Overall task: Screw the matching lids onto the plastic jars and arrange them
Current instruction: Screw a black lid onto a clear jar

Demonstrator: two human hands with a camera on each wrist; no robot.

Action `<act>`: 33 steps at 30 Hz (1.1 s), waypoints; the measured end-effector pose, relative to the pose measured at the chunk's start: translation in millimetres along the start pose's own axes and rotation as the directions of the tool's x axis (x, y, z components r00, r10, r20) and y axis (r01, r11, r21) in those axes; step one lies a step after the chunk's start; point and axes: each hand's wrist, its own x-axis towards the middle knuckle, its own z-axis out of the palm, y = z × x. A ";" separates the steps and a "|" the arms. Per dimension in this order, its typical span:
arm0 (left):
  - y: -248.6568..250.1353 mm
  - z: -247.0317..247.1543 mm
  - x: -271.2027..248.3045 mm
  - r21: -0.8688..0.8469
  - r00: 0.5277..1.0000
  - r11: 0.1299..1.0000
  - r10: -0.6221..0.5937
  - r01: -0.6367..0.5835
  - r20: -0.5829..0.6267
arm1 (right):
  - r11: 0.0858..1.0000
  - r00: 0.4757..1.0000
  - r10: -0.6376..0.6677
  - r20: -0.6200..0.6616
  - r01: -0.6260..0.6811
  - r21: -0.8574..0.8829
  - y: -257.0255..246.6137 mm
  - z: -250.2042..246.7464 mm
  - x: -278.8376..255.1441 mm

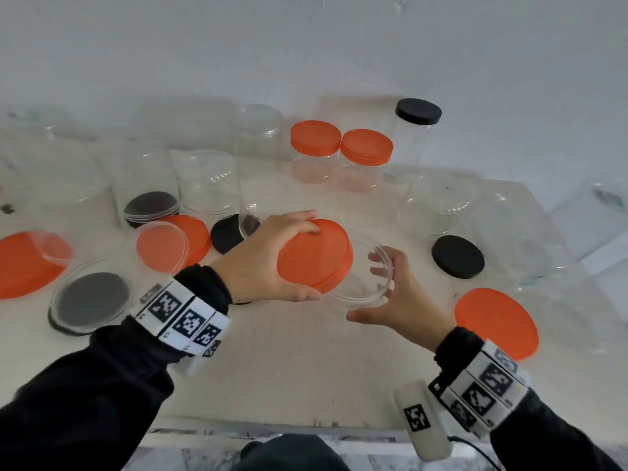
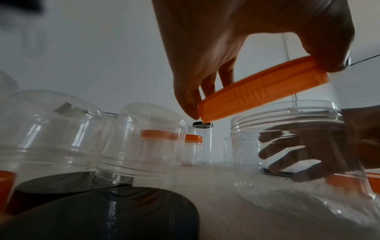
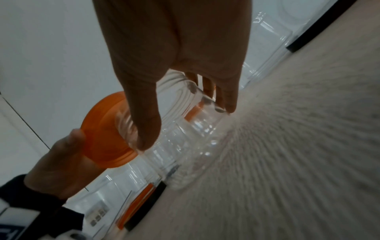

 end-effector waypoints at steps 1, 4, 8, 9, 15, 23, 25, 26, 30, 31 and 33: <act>-0.1 1.5 3.0 0.010 1.000 1.000 0.017 -0.017 0.009 | 1.000 1.000 0.005 -0.004 -0.005 0.000 0.3 1.0 1.0; 1.9 6.4 13.6 0.048 0.998 0.996 0.068 -0.069 0.015 | 1.000 1.000 0.013 -0.020 -0.013 -0.005 2.2 3.6 3.5; 8.1 13.5 28.0 0.087 0.989 0.986 0.142 -0.144 0.030 | 1.000 1.000 0.023 -0.019 -0.022 0.020 3.3 3.6 5.0; 9.4 15.6 31.2 0.091 0.987 0.983 0.158 -0.161 0.036 | 0.999 1.000 0.023 -0.018 -0.023 0.032 3.3 3.4 5.2; 14.4 24.1 45.6 0.156 0.974 0.964 0.202 -0.216 0.101 | 1.000 1.000 0.005 -0.024 -0.005 0.029 2.7 4.1 5.6; 10.4 26.5 47.4 0.129 0.968 0.965 0.212 -0.229 0.133 | 1.000 1.000 0.014 0.000 -0.014 -0.006 -0.3 3.3 5.4; 7.8 26.5 44.7 0.042 0.972 0.983 0.173 -0.181 0.157 | 0.999 0.999 0.018 0.049 -0.016 -0.037 -5.8 -1.5 4.0; 6.8 26.1 42.5 -0.021 0.975 0.990 0.142 -0.141 0.169 | 0.998 0.998 0.016 0.067 -0.012 -0.060 -11.1 -5.7 3.1; -5.9 21.4 36.8 -0.253 0.985 0.966 0.000 0.044 0.171 | 0.975 0.994 -0.077 0.080 0.092 -0.201 -46.1 -30.2 -0.9; -9.2 20.1 36.8 -0.293 0.981 0.954 -0.012 0.069 0.192 | 0.956 0.989 -0.090 0.117 0.119 -0.268 -55.6 -35.3 -0.6; -16.0 21.0 38.1 -0.336 0.965 0.935 -0.020 0.111 0.262 | 0.879 0.972 -0.084 0.220 0.177 -0.443 -71.7 -40.6 2.1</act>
